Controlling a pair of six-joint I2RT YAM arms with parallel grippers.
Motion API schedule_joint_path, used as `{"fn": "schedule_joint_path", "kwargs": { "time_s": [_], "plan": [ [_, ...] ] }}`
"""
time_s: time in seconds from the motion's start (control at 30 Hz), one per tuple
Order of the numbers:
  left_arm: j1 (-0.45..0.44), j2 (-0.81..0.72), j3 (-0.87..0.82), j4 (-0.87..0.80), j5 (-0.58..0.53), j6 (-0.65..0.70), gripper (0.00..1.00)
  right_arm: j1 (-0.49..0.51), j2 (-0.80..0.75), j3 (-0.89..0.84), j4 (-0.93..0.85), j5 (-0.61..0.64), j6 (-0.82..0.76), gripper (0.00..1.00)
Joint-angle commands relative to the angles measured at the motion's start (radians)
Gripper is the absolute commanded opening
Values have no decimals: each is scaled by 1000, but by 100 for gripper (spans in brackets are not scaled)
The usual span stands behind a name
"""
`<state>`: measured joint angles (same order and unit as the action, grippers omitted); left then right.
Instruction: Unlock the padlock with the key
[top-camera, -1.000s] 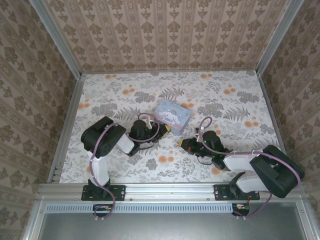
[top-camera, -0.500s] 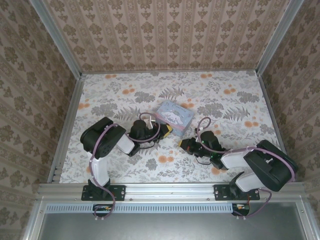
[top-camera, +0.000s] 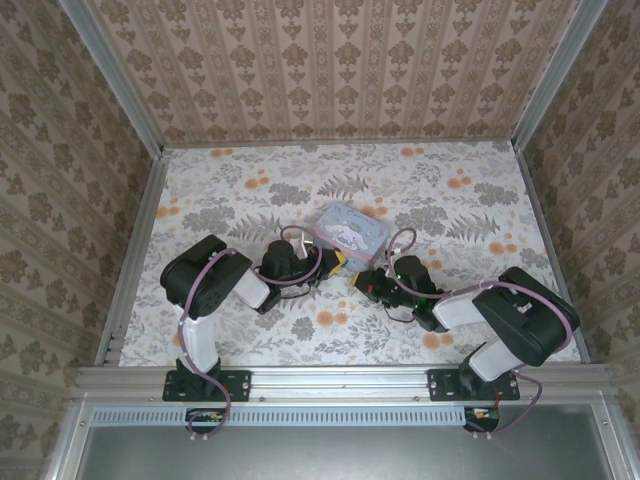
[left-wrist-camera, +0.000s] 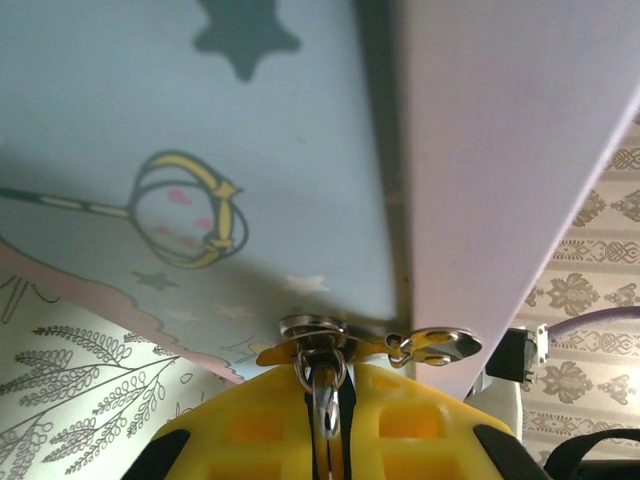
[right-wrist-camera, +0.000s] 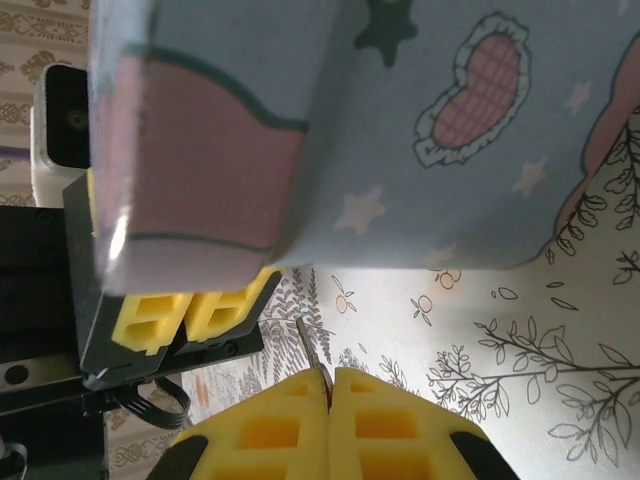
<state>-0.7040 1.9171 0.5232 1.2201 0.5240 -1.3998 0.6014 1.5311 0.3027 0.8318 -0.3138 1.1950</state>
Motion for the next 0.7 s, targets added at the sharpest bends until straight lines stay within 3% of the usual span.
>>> {"fn": "schedule_joint_path", "kwargs": {
  "time_s": [0.0,0.3,0.67],
  "plan": [
    [-9,-44,-15,59,10,-3,0,-31,23,24,44,-6,8,0],
    [-18,-49,-27,62,10,-3,0,-170,-2,70,-42,-73,-48,0],
    [-26,-26,-10,66,-2,-8,0,-165,-45,-6,32,-124,11,0]
  ]
}}
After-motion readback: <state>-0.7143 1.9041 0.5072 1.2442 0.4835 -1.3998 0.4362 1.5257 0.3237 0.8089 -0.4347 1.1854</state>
